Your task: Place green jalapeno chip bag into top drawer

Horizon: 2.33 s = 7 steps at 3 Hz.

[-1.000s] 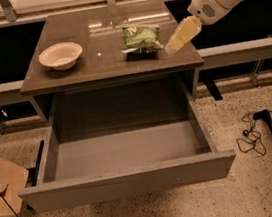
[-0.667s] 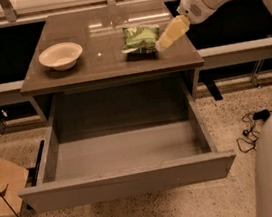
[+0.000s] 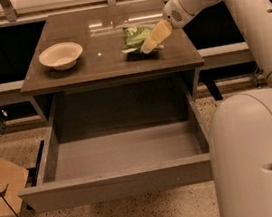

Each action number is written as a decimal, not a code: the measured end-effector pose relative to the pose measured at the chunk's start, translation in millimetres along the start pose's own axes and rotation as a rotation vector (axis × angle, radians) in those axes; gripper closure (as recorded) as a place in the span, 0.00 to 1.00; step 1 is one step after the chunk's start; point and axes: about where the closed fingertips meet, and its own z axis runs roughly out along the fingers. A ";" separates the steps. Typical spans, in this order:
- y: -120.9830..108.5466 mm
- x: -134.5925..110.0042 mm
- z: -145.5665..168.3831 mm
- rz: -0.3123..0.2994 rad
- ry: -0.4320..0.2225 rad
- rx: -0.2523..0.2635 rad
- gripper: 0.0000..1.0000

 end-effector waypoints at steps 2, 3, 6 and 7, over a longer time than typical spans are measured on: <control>-7.3 -0.4 47.7 0.050 0.009 -0.040 0.03; -11.3 3.9 55.7 0.071 0.018 -0.041 0.26; -23.7 7.0 23.9 0.022 0.055 0.045 0.96; -1.8 -2.2 -37.1 -0.100 -0.032 0.059 1.00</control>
Offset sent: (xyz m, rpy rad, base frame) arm 0.0517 0.0200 -0.0316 0.0367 0.0676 -0.0220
